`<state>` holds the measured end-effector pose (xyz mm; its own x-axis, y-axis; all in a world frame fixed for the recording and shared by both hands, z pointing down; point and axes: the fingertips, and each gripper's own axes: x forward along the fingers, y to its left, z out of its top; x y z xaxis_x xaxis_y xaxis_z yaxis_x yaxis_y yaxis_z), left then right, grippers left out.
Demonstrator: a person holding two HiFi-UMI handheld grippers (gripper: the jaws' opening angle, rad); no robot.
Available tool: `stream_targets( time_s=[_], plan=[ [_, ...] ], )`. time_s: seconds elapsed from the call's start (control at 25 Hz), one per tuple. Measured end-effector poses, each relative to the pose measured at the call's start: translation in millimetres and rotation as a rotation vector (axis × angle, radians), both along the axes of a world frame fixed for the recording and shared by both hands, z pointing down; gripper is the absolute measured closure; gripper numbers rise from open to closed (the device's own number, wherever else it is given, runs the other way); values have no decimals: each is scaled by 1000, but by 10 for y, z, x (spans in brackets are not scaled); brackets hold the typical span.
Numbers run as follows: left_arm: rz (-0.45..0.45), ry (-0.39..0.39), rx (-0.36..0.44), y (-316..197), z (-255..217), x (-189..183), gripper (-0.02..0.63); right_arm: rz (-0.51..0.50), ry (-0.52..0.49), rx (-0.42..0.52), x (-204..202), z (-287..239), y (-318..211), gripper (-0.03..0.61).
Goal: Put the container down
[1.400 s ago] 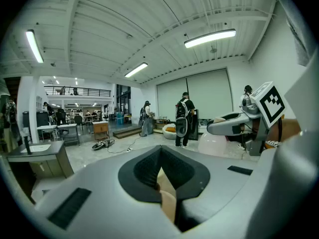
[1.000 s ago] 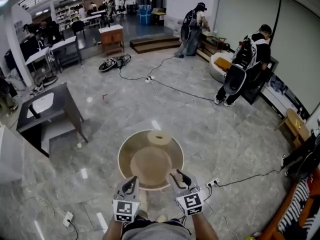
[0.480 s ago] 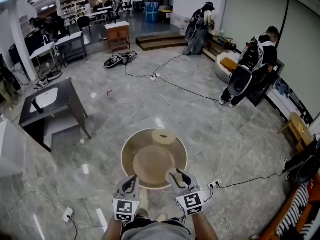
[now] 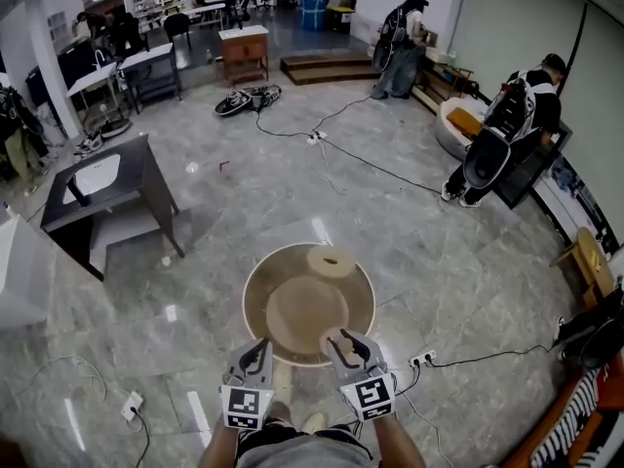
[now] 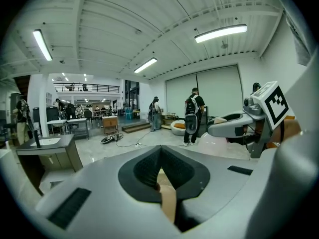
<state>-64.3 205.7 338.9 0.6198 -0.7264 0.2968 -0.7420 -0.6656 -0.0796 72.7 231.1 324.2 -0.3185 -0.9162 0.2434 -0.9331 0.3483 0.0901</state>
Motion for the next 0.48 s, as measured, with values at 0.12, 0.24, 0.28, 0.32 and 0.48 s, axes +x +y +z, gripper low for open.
stream_targets(
  time_s=[0.12, 0.24, 0.28, 0.32, 0.48],
  plan=[
    [-15, -3, -13, -152, 66, -36, 597, -16, -3, -10, -46, 38, -169, 456],
    [-31, -5, -23, -331, 129, -96, 597, -21, -7, -7, -82, 95, -376, 456],
    [-37, -5, -26, -400, 148, -115, 597, -21, -8, -10, -90, 116, -454, 456],
    [-42, -6, -30, -470, 168, -133, 597, -23, -7, -15, -97, 145, -531, 456],
    [-65, -5, -43, -772, 245, -191, 597, -35, -8, -29, -136, 246, -860, 456]
  ],
)
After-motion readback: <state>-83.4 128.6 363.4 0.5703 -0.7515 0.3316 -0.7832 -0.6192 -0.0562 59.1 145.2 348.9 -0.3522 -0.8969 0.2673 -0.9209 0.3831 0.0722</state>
